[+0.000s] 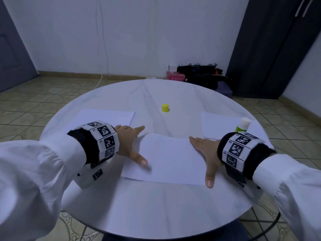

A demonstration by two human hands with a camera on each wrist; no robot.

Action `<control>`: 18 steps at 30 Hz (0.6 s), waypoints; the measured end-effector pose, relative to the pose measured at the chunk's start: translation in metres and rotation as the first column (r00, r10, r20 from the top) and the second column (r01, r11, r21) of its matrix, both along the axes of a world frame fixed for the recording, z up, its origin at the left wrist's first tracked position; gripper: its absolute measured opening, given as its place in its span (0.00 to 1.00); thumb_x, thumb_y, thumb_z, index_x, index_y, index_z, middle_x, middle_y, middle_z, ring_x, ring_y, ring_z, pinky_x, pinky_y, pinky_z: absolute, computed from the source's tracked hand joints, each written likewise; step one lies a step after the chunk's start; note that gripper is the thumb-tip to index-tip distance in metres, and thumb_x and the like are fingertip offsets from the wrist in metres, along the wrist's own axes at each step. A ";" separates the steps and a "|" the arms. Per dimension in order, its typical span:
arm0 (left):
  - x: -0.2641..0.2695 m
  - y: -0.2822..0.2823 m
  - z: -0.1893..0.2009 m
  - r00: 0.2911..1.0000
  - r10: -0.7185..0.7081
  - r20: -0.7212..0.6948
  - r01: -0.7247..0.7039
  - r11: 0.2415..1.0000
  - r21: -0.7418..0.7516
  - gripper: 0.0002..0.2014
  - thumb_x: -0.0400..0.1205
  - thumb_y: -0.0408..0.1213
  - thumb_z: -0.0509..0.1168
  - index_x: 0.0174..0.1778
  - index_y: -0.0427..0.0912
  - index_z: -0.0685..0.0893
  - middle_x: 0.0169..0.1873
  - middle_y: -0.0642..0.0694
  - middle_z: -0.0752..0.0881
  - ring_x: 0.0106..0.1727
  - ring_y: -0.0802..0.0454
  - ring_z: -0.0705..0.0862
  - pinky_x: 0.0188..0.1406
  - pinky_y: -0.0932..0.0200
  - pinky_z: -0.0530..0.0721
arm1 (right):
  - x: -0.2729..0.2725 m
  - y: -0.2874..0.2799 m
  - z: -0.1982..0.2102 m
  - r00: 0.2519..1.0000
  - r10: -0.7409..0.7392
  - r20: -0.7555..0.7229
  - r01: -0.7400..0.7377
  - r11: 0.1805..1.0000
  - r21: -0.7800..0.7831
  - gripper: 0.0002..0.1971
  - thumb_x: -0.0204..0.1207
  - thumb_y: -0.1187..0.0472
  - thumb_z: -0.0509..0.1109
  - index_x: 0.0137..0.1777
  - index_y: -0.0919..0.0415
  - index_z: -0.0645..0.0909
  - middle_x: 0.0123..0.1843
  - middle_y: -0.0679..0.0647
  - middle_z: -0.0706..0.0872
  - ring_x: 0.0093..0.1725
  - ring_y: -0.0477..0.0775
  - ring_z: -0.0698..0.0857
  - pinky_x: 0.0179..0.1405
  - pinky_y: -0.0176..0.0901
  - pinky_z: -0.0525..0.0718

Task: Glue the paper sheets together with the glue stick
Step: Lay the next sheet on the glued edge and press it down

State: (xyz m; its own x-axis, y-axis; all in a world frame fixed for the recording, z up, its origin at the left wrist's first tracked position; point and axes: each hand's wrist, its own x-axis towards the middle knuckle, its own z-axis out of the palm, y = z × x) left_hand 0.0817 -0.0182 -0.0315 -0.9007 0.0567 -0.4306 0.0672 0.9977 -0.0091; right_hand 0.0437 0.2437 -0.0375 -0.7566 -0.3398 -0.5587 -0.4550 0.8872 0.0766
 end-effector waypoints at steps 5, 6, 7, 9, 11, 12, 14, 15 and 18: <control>0.002 -0.003 0.010 0.975 0.192 0.114 -0.220 0.910 0.350 0.62 0.66 0.58 0.78 0.83 0.60 0.37 0.74 0.52 0.72 0.68 0.48 0.80 0.74 0.49 0.72 | 0.002 0.000 0.001 1.000 -0.023 0.015 0.022 0.999 0.038 0.78 0.48 0.41 0.86 0.80 0.50 0.24 0.85 0.50 0.40 0.84 0.52 0.43 0.82 0.58 0.51; 0.004 -0.005 0.009 0.962 0.236 0.136 -0.272 0.856 0.441 0.60 0.67 0.51 0.80 0.83 0.62 0.40 0.72 0.48 0.73 0.62 0.45 0.84 0.69 0.48 0.78 | 0.003 0.001 0.000 0.999 -0.033 0.009 0.033 0.999 0.042 0.78 0.48 0.40 0.86 0.80 0.49 0.23 0.85 0.52 0.37 0.84 0.53 0.42 0.82 0.59 0.51; 0.006 -0.007 0.008 0.944 0.282 0.172 -0.330 0.776 0.537 0.56 0.69 0.41 0.80 0.83 0.62 0.47 0.69 0.43 0.76 0.58 0.42 0.86 0.61 0.48 0.84 | 0.005 0.002 0.000 0.999 -0.045 -0.002 0.045 0.998 0.038 0.78 0.48 0.41 0.86 0.80 0.48 0.23 0.85 0.53 0.34 0.84 0.54 0.41 0.82 0.60 0.51; 0.014 -0.008 0.008 0.913 0.327 0.244 -0.402 0.612 0.681 0.41 0.73 0.24 0.75 0.79 0.53 0.67 0.55 0.39 0.83 0.48 0.41 0.88 0.42 0.56 0.89 | 0.010 0.004 0.001 0.997 -0.065 -0.029 0.065 0.998 0.013 0.77 0.49 0.42 0.86 0.80 0.48 0.24 0.84 0.55 0.32 0.84 0.56 0.41 0.81 0.59 0.52; 0.022 -0.008 0.009 0.918 0.325 0.227 -0.382 0.574 0.724 0.24 0.75 0.18 0.70 0.64 0.45 0.83 0.44 0.41 0.85 0.36 0.51 0.87 0.30 0.65 0.85 | 0.016 0.006 0.003 0.996 -0.087 -0.033 0.086 0.996 -0.019 0.76 0.52 0.43 0.86 0.80 0.49 0.24 0.84 0.57 0.33 0.84 0.57 0.43 0.81 0.59 0.53; 0.025 -0.008 0.009 0.928 0.318 0.193 -0.352 0.588 0.728 0.20 0.76 0.18 0.69 0.58 0.43 0.86 0.41 0.43 0.85 0.32 0.55 0.86 0.30 0.68 0.85 | 0.019 0.007 0.003 0.994 -0.103 -0.029 0.102 0.994 -0.042 0.75 0.53 0.44 0.86 0.80 0.49 0.25 0.85 0.57 0.35 0.84 0.57 0.44 0.81 0.58 0.54; 0.028 -0.010 0.010 0.942 0.317 0.112 -0.293 0.613 0.733 0.17 0.76 0.19 0.69 0.52 0.45 0.89 0.43 0.44 0.87 0.32 0.56 0.86 0.33 0.69 0.86 | 0.024 0.010 0.005 0.990 -0.144 0.002 0.143 0.984 -0.103 0.72 0.54 0.46 0.86 0.82 0.49 0.29 0.85 0.56 0.43 0.84 0.58 0.50 0.80 0.57 0.58; 0.029 -0.011 0.010 0.944 0.325 0.065 -0.264 0.618 0.741 0.17 0.77 0.19 0.68 0.51 0.47 0.89 0.44 0.47 0.88 0.32 0.56 0.87 0.34 0.69 0.86 | 0.026 0.011 0.007 0.985 -0.170 0.014 0.170 0.973 -0.155 0.68 0.55 0.47 0.85 0.83 0.51 0.35 0.84 0.56 0.50 0.82 0.58 0.57 0.77 0.55 0.62; 0.030 -0.015 0.014 0.931 0.361 -0.059 -0.176 0.585 0.792 0.19 0.77 0.20 0.68 0.44 0.54 0.90 0.40 0.56 0.89 0.31 0.60 0.88 0.36 0.71 0.86 | 0.026 0.012 0.012 0.937 -0.345 0.056 0.334 0.836 -0.436 0.44 0.65 0.51 0.81 0.77 0.55 0.60 0.72 0.53 0.71 0.66 0.55 0.75 0.59 0.40 0.73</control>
State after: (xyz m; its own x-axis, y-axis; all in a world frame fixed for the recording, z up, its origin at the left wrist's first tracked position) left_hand 0.1114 -0.0337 -0.0179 -0.9863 0.0211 -0.1637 -0.1164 0.6141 0.7806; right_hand 0.0700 0.2555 -0.0253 -0.8801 -0.2611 -0.3965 -0.1218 0.9314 -0.3431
